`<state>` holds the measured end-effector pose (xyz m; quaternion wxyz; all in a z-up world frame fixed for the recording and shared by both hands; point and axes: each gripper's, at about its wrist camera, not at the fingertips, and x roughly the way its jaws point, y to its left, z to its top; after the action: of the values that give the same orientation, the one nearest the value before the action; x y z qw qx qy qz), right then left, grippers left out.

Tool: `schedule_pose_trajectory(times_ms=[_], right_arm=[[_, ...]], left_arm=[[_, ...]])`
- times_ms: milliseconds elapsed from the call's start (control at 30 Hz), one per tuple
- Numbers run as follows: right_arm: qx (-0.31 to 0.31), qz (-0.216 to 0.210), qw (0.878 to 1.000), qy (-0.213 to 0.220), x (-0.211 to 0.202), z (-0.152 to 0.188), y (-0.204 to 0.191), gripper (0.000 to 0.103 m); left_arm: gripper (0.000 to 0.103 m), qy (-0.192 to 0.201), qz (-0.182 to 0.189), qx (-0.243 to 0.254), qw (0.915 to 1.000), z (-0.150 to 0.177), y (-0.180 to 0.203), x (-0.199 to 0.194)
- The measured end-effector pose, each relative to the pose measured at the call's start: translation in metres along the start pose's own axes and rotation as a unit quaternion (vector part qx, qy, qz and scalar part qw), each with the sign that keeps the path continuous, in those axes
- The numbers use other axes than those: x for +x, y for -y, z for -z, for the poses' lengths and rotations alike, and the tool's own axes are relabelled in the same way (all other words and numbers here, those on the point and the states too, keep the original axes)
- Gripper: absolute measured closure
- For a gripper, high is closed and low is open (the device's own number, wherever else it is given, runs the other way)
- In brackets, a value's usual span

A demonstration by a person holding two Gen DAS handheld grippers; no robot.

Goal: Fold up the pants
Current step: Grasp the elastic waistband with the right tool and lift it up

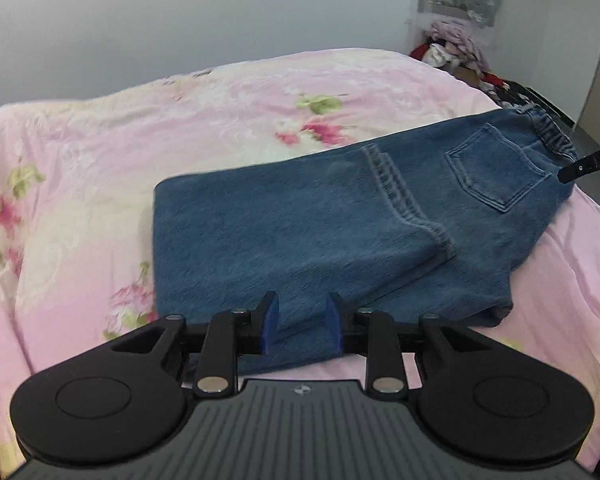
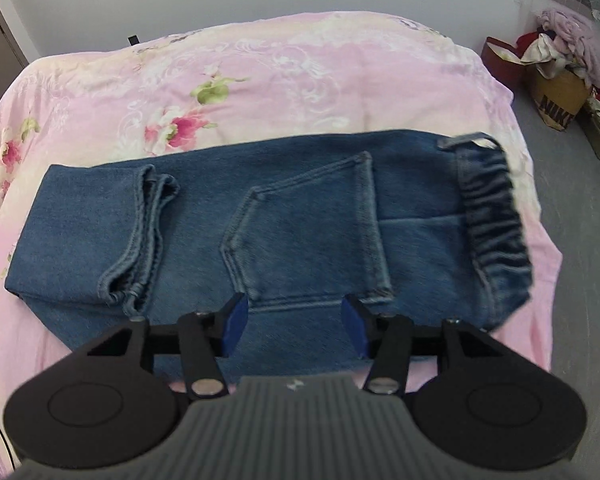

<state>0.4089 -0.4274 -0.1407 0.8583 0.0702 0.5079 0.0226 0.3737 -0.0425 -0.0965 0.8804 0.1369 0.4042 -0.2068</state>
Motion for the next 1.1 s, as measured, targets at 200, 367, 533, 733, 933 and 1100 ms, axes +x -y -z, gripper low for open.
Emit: schedule_pose_trajectory(times_ms=[200, 367, 533, 733, 933, 1100], right_arm=[[0.019, 0.029, 0.999, -0.006, -0.014, 0.022, 0.058, 0.044], [0.093, 0.019, 0.996, 0.006, -0.004, 0.02, 0.101, 0.043], [0.119, 0.006, 0.993, 0.005, 0.017, 0.015, 0.117, 0.042], [0.16, -0.044, 0.986, 0.006, 0.042, 0.008, 0.133, 0.037], [0.225, -0.085, 0.971, 0.01, 0.07, 0.006, 0.15, 0.036], [0.245, -0.07, 0.966, 0.033, 0.066, 0.011, 0.149, 0.053]], left_arm=[[0.069, 0.004, 0.014, 0.041, 0.9991, -0.044, 0.06, 0.039], [0.069, -0.022, 0.011, 0.04, 0.9989, -0.065, 0.087, 0.086], [0.07, -0.063, 0.008, 0.031, 0.9975, -0.067, 0.099, 0.123], [0.071, -0.093, 0.004, 0.031, 0.9952, -0.062, 0.108, 0.15], [0.073, -0.104, 0.016, 0.026, 0.9941, -0.06, 0.102, 0.158], [0.074, -0.105, 0.014, 0.037, 0.9937, -0.057, 0.105, 0.161]])
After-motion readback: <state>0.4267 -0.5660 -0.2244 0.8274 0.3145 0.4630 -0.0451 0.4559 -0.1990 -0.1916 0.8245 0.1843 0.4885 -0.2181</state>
